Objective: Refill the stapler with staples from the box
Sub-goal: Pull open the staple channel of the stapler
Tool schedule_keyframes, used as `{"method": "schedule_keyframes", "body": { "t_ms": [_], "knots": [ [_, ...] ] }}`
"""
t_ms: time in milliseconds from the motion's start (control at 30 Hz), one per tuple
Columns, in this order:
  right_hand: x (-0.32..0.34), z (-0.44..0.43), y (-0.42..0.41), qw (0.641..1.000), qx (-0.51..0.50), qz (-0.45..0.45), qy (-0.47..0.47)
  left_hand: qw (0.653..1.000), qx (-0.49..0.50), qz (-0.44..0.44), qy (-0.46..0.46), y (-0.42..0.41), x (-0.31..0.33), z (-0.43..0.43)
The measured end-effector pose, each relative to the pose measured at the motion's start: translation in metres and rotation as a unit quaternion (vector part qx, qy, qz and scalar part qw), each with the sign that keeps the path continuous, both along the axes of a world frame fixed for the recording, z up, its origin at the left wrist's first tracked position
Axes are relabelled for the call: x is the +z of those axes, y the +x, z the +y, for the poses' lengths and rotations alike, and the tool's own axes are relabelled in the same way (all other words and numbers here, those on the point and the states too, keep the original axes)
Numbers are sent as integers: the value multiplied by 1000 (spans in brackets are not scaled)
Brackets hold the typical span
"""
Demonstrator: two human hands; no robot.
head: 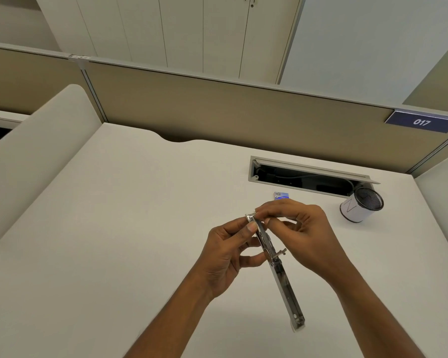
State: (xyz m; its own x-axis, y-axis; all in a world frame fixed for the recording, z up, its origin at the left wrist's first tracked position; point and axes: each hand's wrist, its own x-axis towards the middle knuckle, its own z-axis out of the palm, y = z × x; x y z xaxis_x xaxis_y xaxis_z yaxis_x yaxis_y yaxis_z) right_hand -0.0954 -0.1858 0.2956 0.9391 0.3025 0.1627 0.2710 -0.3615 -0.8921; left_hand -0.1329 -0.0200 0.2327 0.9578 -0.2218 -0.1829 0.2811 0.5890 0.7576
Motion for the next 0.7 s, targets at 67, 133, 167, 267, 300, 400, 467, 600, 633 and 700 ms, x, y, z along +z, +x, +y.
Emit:
{"method": "schedule_keyframes", "body": {
  "t_ms": [67, 133, 167, 267, 300, 400, 467, 600, 633, 700],
  "knots": [
    [1, 0, 0, 1000, 6, -24, -17, 1000, 2, 5, -2, 1, 0, 0],
    [3, -1, 0, 997, 19, -63, -44, 1000, 4, 8, -3, 1, -1, 1],
    [4, -2, 0, 994, 28, -85, -62, 1000, 2, 7, -3, 1, -1, 1],
    [8, -3, 3, 987, 47, -119, -101, 1000, -4, 1, 2, 1, -2, 2],
    [10, -3, 4, 985, 51, -121, -108, 1000, -4, 1, 5, 1, -2, 2],
    [10, -3, 5, 986, 58, -113, -108, 1000, -3, 0, 8, 1, -3, 1],
    [7, -4, 4, 989, 58, -94, -95, 1000, -1, 1, 8, 1, -4, 1],
    [4, -8, 3, 996, 53, -37, -59, 1000, -2, 2, 1, 3, -4, 2],
    [5, -8, 3, 997, 49, -33, -54, 1000, -3, 2, 0, 3, -4, 2],
    [6, -7, 4, 998, 45, -29, -45, 1000, -5, 0, 0, 4, -4, 2]
  ]
}}
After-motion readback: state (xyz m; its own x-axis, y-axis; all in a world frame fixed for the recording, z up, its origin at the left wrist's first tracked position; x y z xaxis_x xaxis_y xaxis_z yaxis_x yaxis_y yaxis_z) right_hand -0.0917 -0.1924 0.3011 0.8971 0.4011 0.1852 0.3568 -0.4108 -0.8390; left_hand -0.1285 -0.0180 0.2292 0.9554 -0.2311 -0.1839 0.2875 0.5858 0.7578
